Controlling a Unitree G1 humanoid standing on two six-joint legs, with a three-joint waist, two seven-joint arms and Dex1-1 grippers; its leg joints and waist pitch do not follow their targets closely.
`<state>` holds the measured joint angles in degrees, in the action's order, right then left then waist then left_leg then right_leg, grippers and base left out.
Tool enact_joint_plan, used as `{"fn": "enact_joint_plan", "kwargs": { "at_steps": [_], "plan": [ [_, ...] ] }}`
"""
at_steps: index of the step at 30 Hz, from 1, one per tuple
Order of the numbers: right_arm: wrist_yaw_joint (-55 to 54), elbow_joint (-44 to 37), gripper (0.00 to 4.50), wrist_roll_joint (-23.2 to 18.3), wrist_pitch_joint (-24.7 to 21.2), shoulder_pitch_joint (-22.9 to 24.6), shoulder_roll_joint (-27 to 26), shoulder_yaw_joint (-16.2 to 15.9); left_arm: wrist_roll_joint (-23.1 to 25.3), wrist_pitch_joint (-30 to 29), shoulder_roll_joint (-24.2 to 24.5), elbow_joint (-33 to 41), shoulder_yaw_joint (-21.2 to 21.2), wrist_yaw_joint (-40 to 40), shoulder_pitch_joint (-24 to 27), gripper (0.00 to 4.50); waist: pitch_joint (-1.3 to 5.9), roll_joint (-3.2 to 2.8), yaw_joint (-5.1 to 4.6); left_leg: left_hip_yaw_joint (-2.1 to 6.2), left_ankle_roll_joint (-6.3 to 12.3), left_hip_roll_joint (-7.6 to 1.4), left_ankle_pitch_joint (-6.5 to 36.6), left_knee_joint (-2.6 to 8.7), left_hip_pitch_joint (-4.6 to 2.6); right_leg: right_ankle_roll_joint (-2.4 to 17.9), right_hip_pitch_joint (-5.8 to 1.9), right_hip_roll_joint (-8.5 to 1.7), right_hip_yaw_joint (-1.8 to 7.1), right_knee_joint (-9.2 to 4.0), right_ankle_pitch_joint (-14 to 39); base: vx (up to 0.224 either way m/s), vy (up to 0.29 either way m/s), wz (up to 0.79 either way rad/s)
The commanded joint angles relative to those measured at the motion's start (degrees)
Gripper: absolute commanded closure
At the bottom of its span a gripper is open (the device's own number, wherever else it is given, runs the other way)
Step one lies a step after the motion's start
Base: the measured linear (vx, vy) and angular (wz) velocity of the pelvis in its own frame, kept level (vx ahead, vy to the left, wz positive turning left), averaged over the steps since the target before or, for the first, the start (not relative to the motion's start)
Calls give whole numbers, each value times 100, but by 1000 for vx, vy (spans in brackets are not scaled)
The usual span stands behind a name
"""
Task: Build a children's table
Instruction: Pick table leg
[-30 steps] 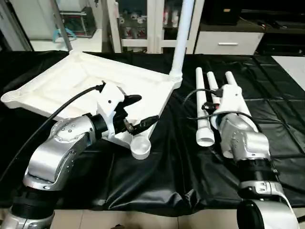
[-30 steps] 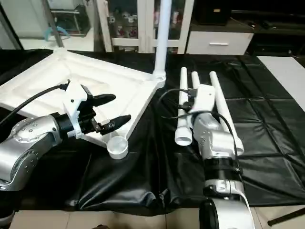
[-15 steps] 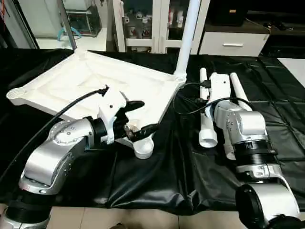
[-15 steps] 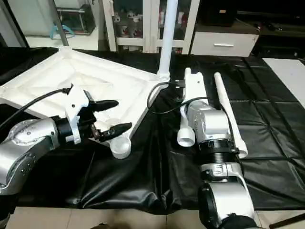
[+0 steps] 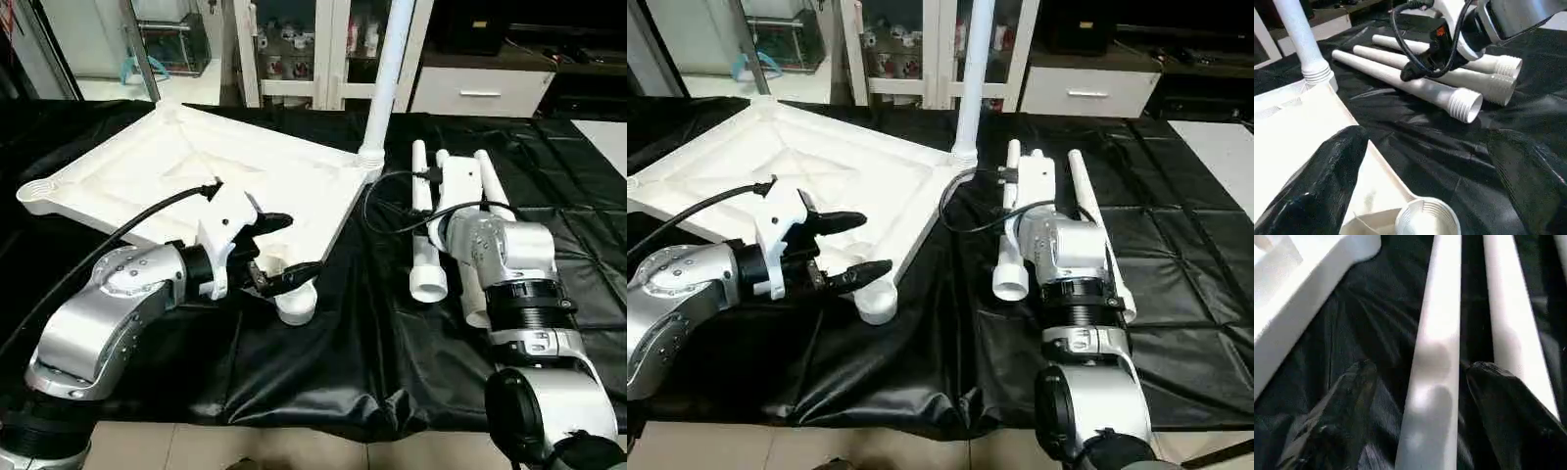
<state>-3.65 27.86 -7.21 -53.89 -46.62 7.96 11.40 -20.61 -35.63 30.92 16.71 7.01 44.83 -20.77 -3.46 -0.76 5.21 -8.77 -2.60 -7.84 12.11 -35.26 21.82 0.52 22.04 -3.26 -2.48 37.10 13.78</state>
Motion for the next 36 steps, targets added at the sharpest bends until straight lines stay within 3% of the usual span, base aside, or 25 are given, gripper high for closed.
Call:
{"fn": "enact_joint_plan", "kwargs": {
  "at_steps": [1,6,8,11,17,18,22,26,27,28,29,30,31,32,33,34,36],
  "plan": [
    [75,15,84,-65,-260,45,56,-2,17,-81,124,150,115,64,24,0,420,47,25,104,-150,-412,-282,408,-106,1230,-314,-503,289,-283,-1052,0,0,0],
    [157,192,67,-212,-402,213,-57,149,-39,-160,132,293,132,78,126,0,426,49,28,101,-97,-433,-334,403,-113,1240,-296,-524,290,-277,-1024,0,0,0],
    [156,305,67,-320,-407,266,-133,290,-36,-177,122,319,152,69,146,0,425,75,17,98,-110,-430,-319,411,-115,1261,-295,-509,284,-278,-1014,0,0,0],
    [226,443,67,-280,-369,358,-130,199,19,-190,172,323,235,103,165,0,421,97,31,96,-98,-430,-301,412,-106,1258,-302,-525,284,-282,-936,0,0,0],
    [244,501,67,-293,-356,463,-169,253,78,-146,135,272,244,31,119,0,399,131,8,99,-254,-444,1,454,-135,1166,-281,-520,285,-319,-559,0,0,0],
    [243,563,93,-292,-294,450,-162,252,87,-140,128,296,236,14,147,0,398,138,3,98,-289,-443,66,461,-143,1149,-279,-519,285,-327,-488,0,0,0],
    [294,758,117,-381,-142,435,-180,363,69,-173,142,388,237,2,250,0,385,158,-1,100,-337,-446,196,474,-137,1119,-283,-537,298,-339,-363,0,0,0],
    [238,1023,151,-606,-5,495,-263,764,50,-176,172,393,248,24,270,0,387,105,-9,108,-449,-447,371,488,-159,1095,-256,-517,292,-346,-310,0,0,0],
    [235,1026,164,-610,-1,497,-264,774,49,-176,173,392,249,26,268,0,385,131,-16,110,-483,-450,466,498,-164,1091,-262,-515,291,-354,-286,0,0,0],
    [193,1062,178,-656,51,516,-267,884,38,-172,184,374,251,56,245,0,388,84,-10,118,-510,-446,499,496,-169,1088,-259,-514,289,-345,-281,0,0,0],
    [193,1062,187,-656,51,516,-267,884,38,-172,184,374,251,56,245,0,382,115,-21,111,-541,-446,602,505,-170,1083,-259,-513,294,-364,-216,0,0,0],
    [166,1035,197,-667,70,534,-243,931,39,-159,199,345,263,99,220,0,376,46,-11,121,-590,-442,705,510,-176,1072,-249,-517,295,-365,-104,0,0,0],
    [144,987,197,-661,87,553,-202,947,55,-137,213,307,282,133,190,0,373,66,-24,119,-630,-447,824,518,-186,1057,-247,-516,299,-383,-7,0,0,0],
    [151,923,209,-697,72,566,-170,978,67,-102,226,262,307,185,160,0,374,11,-22,128,-663,-441,884,518,-194,1056,-239,-510,295,-377,29,0,0,0],
    [150,819,221,-734,68,593,-133,1013,64,-75,225,218,335,239,126,0,367,58,-28,120,-662,-443,959,526,-198,1047,-242,-504,301,-396,81,0,0,0],
    [151,778,229,-735,69,603,-130,1025,71,-69,224,205,346,244,111,0,372,-2,-11,131,-673,-439,962,523,-196,1057,-243,-516,302,-387,83,0,0,0],
    [169,711,243,-720,228,638,-129,1033,72,-78,218,198,367,251,85,0,370,31,-22,133,-656,-444,984,530,-186,1070,-258,-511,304,-395,78,0,0,0]
  ]
}}
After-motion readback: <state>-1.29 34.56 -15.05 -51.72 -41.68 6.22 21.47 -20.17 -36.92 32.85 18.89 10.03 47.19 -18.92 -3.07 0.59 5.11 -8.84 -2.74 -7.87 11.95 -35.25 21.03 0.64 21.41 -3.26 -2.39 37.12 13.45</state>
